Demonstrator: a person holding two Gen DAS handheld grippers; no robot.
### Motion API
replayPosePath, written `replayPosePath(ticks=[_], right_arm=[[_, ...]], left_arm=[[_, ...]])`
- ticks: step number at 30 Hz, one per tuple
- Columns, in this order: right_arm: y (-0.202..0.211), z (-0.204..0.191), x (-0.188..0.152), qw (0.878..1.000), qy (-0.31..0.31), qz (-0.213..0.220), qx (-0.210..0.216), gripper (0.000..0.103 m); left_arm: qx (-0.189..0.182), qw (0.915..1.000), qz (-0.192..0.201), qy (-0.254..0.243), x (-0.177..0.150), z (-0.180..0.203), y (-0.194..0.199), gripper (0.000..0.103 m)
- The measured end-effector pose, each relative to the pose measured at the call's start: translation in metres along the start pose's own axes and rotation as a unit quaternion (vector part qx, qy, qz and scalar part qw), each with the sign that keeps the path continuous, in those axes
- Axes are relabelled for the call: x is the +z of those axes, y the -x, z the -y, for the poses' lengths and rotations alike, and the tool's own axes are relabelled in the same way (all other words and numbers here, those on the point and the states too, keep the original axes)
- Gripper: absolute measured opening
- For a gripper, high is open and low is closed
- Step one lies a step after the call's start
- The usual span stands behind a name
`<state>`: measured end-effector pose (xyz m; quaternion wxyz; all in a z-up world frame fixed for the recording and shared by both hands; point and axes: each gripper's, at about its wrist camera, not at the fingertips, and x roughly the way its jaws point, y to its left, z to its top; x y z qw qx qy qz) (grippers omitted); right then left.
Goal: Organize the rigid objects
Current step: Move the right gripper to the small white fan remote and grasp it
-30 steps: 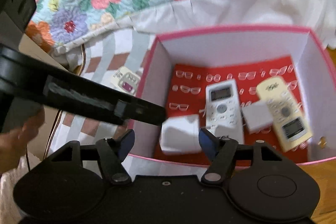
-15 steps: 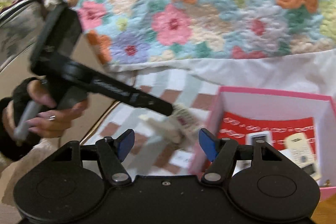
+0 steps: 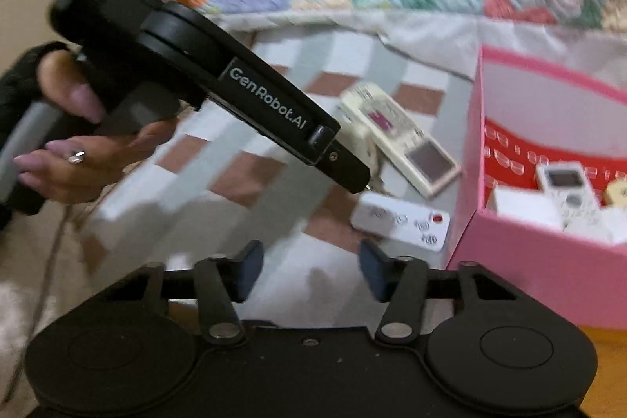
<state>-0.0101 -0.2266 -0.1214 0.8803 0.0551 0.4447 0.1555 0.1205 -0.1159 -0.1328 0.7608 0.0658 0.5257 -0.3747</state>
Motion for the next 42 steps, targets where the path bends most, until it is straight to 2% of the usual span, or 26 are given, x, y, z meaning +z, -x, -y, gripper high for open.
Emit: replayPosePath(ticks=[5,8,13,16,19,23,27,28,30,32,36,39,42], right_arm=[[-0.025,0.006,-0.004,0.998,-0.030,0.017,-0.043,0.034],[-0.033,0.007,-0.006,0.997,-0.037,0.017,-0.070,0.034],[-0.039,0.011,-0.010,0.995,-0.052,0.017,-0.087,0.034],[-0.042,0.014,-0.012,0.993,-0.063,0.010,-0.099,0.034],[-0.043,0.015,-0.013,0.993,-0.066,0.012,-0.102,0.034],[-0.042,0.012,-0.014,0.993,-0.060,0.013,-0.103,0.038],[-0.040,0.009,-0.015,0.994,-0.055,0.011,-0.092,0.046],[-0.039,0.008,-0.016,0.994,-0.054,0.012,-0.091,0.046],[-0.037,0.008,-0.017,0.995,-0.058,0.013,-0.081,0.056],[-0.037,0.008,-0.017,0.995,-0.056,0.013,-0.084,0.058],[-0.037,0.006,-0.017,0.995,-0.056,0.011,-0.082,0.058],[-0.037,0.004,-0.016,0.996,-0.044,0.008,-0.081,0.059],[-0.040,-0.002,-0.013,0.997,0.002,-0.003,-0.082,0.059]], left_arm=[[0.011,0.9990,-0.001,-0.042,0.005,0.008,-0.032,0.043],[0.003,0.9986,0.000,-0.053,0.010,0.010,-0.046,0.041],[0.009,0.9971,0.010,-0.074,0.019,0.016,-0.065,0.041],[0.007,0.9971,-0.004,-0.076,0.022,0.017,-0.076,0.041],[0.006,0.9967,-0.002,-0.081,0.022,0.020,-0.078,0.041],[-0.029,0.9978,-0.038,-0.046,0.023,0.015,-0.078,0.040],[-0.021,0.9978,-0.051,-0.038,0.020,0.013,-0.075,0.040],[-0.023,0.9979,-0.057,-0.022,0.020,0.010,-0.074,0.040],[-0.038,0.9966,-0.072,0.015,0.021,0.001,-0.072,0.039],[-0.057,0.9923,-0.095,0.057,0.018,-0.007,-0.072,0.039],[-0.060,0.9909,-0.098,0.071,0.006,-0.010,-0.068,0.039],[-0.071,0.9877,-0.094,0.102,-0.004,-0.017,-0.064,0.039],[-0.077,0.9843,-0.083,0.135,-0.016,-0.023,-0.057,0.039]])
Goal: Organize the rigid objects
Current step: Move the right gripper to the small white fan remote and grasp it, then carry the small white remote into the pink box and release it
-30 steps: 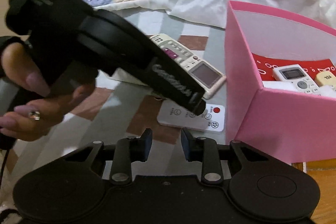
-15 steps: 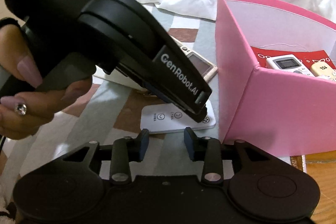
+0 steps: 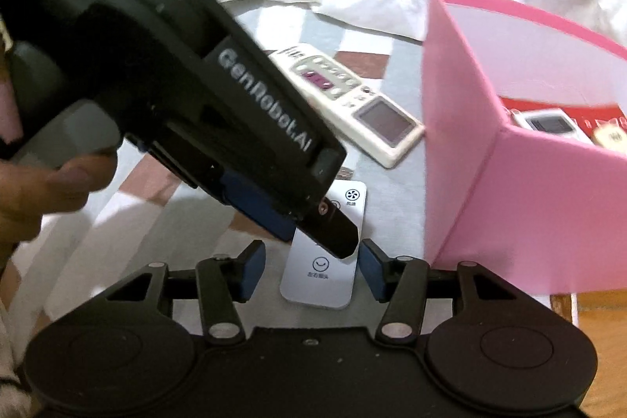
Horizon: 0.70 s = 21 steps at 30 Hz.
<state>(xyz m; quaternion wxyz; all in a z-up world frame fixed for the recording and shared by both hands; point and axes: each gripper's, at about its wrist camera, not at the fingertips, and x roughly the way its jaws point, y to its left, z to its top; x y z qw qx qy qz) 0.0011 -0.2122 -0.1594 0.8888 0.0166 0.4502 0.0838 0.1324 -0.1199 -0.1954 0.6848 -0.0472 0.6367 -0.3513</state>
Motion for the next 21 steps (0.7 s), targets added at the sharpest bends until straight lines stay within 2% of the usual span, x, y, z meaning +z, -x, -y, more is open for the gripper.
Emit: replayPosePath(ticks=[2,3,4,6,10,14,15,17,21], right_arm=[[-0.002,-0.010,-0.002,0.999,0.048,-0.002,-0.018,0.057],[-0.003,-0.012,-0.002,0.998,0.052,-0.002,-0.021,0.057],[-0.003,-0.010,-0.001,0.999,0.043,-0.004,-0.019,0.056],[-0.002,-0.004,0.002,1.000,0.023,-0.007,-0.015,0.047],[-0.001,0.008,0.007,1.000,-0.010,-0.013,0.005,0.046],[0.001,0.016,0.009,0.999,-0.031,-0.015,0.019,0.046],[0.002,0.028,0.013,0.999,-0.036,-0.016,0.024,0.046],[0.003,0.032,0.014,0.999,-0.038,-0.020,0.029,0.046],[0.006,0.036,0.014,0.998,-0.035,-0.021,0.039,0.047]], left_arm=[[-0.012,0.9994,0.012,0.031,-0.006,-0.009,0.001,0.038],[-0.012,0.9988,0.020,0.042,-0.010,-0.011,0.001,0.036],[-0.011,0.9982,0.030,0.050,-0.013,-0.012,0.002,0.035],[-0.007,0.9966,0.045,0.069,-0.017,-0.013,0.003,0.035],[-0.007,0.9914,0.076,0.106,-0.028,-0.015,0.004,0.035],[0.003,0.9898,0.095,0.106,-0.036,-0.006,0.003,0.035],[0.007,0.9893,0.101,0.105,-0.038,-0.004,0.003,0.035],[0.014,0.9902,0.105,0.091,-0.042,-0.002,0.005,0.031],[0.021,0.9922,0.104,0.065,-0.047,0.005,0.006,0.031]])
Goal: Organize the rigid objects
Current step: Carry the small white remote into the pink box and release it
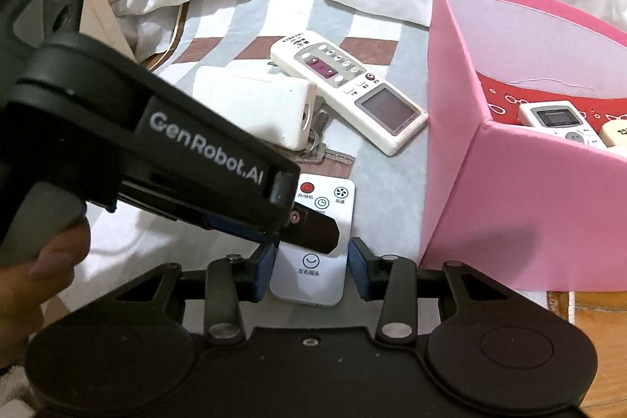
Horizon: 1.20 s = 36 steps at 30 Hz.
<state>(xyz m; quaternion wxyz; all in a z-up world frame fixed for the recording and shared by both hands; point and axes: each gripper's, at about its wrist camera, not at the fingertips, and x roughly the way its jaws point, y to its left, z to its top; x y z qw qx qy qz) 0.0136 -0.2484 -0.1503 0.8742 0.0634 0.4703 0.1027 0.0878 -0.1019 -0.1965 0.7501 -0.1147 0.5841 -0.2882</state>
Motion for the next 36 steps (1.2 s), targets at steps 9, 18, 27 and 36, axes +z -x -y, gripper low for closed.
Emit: replayPosePath(ticks=[9,18,27,36], right_arm=[[0.010,0.006,0.001,0.999,0.012,0.025,0.019,0.046],[0.040,-0.025,0.006,0.995,0.067,0.073,0.015,0.046],[0.096,-0.029,0.038,0.986,0.107,0.130,-0.016,0.045],[0.124,0.027,0.071,0.987,0.043,0.152,-0.014,0.045]], left_arm=[[0.006,0.9995,0.022,-0.021,-0.014,0.010,0.020,0.032],[0.001,0.9967,0.071,-0.039,-0.024,0.022,0.065,0.032],[-0.043,0.9938,0.099,-0.026,-0.004,0.050,0.108,0.032],[-0.037,0.9893,0.101,-0.099,0.043,0.124,0.114,0.031]])
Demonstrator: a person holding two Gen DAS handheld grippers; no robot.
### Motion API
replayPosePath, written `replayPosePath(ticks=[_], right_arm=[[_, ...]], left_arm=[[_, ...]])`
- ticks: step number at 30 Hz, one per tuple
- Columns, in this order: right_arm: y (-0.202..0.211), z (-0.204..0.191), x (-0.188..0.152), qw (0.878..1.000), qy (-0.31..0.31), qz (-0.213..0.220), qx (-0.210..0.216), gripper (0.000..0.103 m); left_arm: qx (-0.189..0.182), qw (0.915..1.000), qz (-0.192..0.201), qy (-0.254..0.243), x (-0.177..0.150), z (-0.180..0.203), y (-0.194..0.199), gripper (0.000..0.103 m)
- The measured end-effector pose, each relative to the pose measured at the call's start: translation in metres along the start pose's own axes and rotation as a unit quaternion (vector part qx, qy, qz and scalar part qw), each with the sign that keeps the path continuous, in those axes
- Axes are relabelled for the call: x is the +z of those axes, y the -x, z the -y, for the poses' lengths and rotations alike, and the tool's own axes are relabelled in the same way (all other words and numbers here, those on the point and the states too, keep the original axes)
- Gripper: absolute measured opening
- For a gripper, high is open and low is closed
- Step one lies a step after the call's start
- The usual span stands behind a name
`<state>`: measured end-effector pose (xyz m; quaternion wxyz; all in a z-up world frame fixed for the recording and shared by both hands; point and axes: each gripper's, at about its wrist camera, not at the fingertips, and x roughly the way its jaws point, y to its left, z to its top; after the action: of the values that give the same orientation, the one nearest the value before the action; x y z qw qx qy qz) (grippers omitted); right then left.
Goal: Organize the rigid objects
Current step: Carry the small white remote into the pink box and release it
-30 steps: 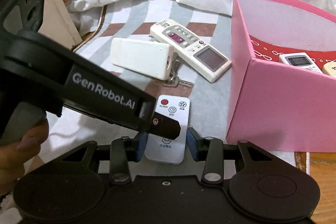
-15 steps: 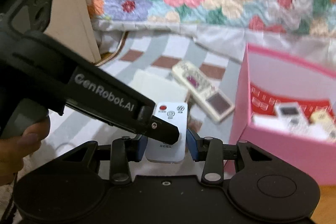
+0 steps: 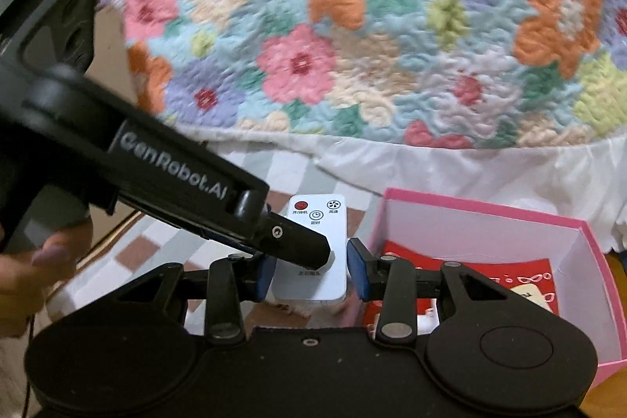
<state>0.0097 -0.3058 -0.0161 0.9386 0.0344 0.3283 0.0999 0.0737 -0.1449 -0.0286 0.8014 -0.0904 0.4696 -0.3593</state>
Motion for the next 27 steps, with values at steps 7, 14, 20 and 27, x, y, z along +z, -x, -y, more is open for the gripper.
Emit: replayPosePath(ticks=[7,14,20,27], right_arm=[[-0.037,0.062,0.009,0.997,-0.058,-0.050,-0.014,0.045],[-0.092,0.093,-0.007,0.985,-0.133,-0.110,0.011,0.045],[-0.109,0.101,-0.017,0.978,-0.169,-0.122,0.020,0.045],[-0.105,0.102,-0.019,0.976,-0.172,-0.131,0.015,0.056]], left_arm=[[0.030,0.9962,-0.077,-0.028,0.055,0.024,-0.072,0.031],[0.128,0.9781,-0.149,-0.069,0.066,0.032,-0.142,0.031],[0.158,0.9699,-0.167,-0.081,0.065,0.029,-0.161,0.031],[0.146,0.9756,-0.146,-0.075,0.063,0.027,-0.147,0.035]])
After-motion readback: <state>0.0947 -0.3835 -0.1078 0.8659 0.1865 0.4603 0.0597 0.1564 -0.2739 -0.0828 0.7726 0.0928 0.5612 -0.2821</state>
